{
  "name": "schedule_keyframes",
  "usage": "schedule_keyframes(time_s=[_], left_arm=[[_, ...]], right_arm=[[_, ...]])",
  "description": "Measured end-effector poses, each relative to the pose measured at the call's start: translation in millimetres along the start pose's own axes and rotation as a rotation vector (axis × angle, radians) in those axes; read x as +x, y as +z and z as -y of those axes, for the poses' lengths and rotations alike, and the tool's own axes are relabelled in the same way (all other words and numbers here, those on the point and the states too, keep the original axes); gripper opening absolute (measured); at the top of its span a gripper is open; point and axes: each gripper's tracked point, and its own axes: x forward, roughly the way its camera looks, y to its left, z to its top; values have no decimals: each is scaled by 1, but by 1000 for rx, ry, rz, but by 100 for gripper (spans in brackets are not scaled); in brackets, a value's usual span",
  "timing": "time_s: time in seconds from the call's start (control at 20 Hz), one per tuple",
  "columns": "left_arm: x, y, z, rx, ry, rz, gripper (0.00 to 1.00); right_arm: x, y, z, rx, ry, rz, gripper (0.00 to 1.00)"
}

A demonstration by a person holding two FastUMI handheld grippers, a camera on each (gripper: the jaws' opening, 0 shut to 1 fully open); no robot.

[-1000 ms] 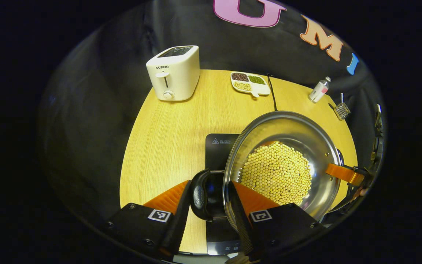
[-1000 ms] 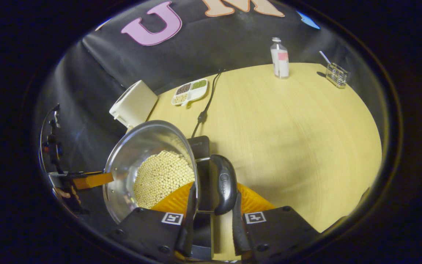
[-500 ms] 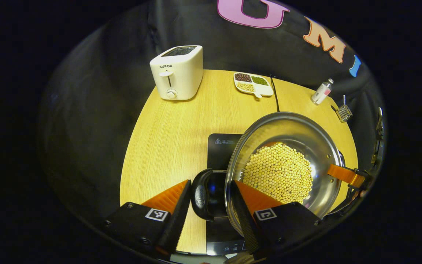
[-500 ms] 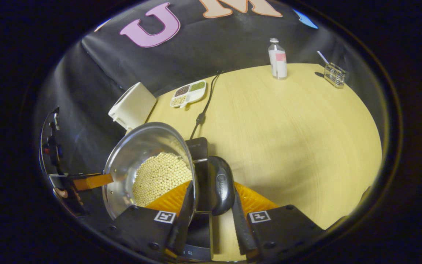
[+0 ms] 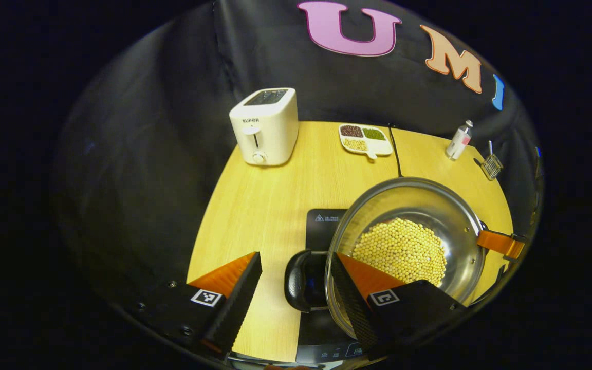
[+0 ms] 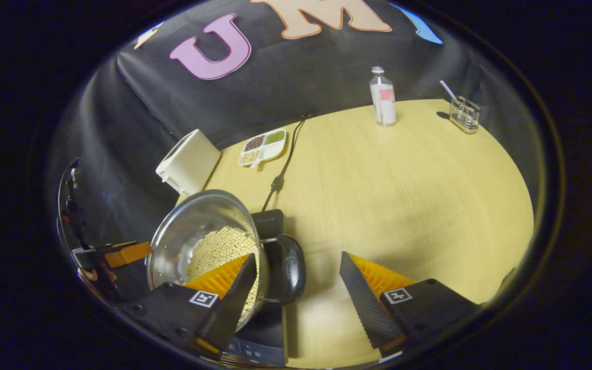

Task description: First push the handle of the pot to place it horizontally, then grasp the pot with both hands and set it on the induction cooktop.

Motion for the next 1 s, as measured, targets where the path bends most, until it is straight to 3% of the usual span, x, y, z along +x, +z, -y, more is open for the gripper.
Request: schedule_keyframes(time_s=[0.15, 0.2, 0.25, 0.3, 0.35, 0.4, 0.6, 0.65, 0.7, 0.8, 0.85, 0.9, 1.0], left_arm=[[-9, 9, -3, 6, 43, 39, 89], [-12, 13, -3, 7, 57, 57, 89], [-16, 17, -2, 5, 66, 77, 91], [-21, 21, -1, -1, 77, 100, 92], [-26, 26, 1, -7, 86, 125, 92], [-32, 30, 3, -5, 103, 149, 92], [-64, 62, 15, 26, 175, 279, 91], [-73, 70, 24, 26, 177, 308, 91], [-83, 79, 33, 21, 177, 338, 91], [-99, 96, 55, 8, 171, 394, 91], [-107, 107, 69, 1, 164, 425, 91], [-115, 114, 83, -6, 155, 456, 91], [-136, 133, 110, -18, 142, 520, 91]], right_arm=[[-6, 5, 0, -16, 20, 14, 94], [-8, 8, 1, -26, 25, 25, 100], [-11, 11, 4, -42, 22, 36, 94], [-14, 16, 9, -62, 11, 47, 94], [-20, 22, 12, -77, 5, 67, 94], [-25, 31, 16, -90, 1, 92, 100], [-59, 75, 31, -150, -10, 231, 100], [-70, 88, 35, -167, -14, 272, 94], [-82, 104, 40, -184, -18, 314, 100], [-108, 130, 49, -221, -27, 392, 93], [-121, 142, 52, -238, -27, 427, 93], [-135, 155, 55, -253, -26, 464, 100], [-165, 180, 63, -278, -28, 541, 100]])
